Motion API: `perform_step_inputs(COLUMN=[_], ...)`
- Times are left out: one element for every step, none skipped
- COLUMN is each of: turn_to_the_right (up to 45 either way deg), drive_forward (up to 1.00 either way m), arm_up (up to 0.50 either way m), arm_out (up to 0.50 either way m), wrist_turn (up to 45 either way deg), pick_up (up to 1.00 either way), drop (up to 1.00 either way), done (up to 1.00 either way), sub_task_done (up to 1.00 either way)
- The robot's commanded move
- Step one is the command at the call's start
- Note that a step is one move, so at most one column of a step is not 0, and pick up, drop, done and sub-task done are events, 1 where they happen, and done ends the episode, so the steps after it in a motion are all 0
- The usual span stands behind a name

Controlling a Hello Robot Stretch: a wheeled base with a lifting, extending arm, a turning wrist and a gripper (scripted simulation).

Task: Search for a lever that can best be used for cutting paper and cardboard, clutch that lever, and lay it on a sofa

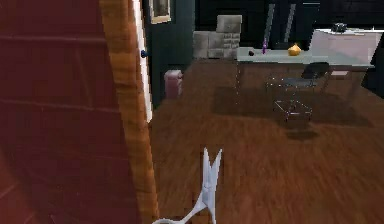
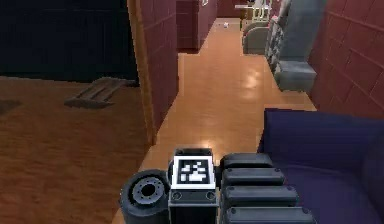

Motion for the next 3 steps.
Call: perform_step_inputs(turn_to_the_right=[-45.0,-45.0,-45.0], drive_forward=[0.00,0.00,0.00], arm_up=[0.00,0.00,0.00], arm_out=[0.00,0.00,0.00], wrist_turn=[0.0,0.0,0.0], pick_up=[0.00,0.00,0.00], drop=[0.00,0.00,0.00], done=[0.00,0.00,0.00], sub_task_done=[0.00,0.00,0.00])
